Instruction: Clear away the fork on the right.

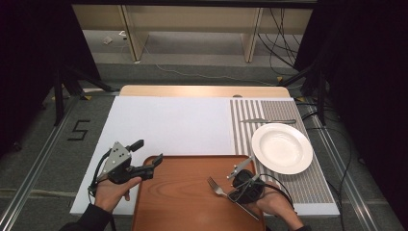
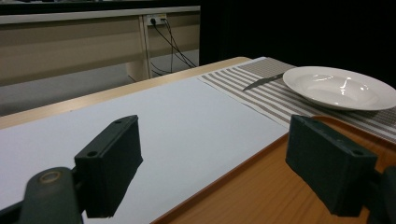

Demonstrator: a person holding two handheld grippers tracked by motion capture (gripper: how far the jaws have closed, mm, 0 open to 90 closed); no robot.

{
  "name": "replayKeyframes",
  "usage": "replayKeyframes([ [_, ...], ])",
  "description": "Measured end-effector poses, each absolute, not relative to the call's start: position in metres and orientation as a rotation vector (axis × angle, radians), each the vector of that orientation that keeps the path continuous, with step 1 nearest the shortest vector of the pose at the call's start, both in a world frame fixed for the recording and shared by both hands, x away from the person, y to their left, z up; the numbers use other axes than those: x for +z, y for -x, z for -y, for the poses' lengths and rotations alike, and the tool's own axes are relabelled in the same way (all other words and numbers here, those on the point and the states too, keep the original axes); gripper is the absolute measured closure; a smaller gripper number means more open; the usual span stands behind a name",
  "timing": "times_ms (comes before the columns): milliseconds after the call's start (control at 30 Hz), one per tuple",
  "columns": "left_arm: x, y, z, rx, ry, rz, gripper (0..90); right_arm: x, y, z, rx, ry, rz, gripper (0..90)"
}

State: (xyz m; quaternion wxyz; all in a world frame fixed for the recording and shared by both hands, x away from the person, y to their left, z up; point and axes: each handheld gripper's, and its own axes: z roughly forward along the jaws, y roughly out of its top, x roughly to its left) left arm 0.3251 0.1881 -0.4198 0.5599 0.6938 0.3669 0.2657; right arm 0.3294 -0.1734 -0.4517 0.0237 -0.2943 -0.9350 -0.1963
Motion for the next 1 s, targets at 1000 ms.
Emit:
replayKeyframes([
  [1000, -0.42, -0.326, -0.188, 0.629, -1.637, -0.865, 17.7, -0.451, -0.31, 0.147, -0.73, 0.726, 3.023, 81.1],
])
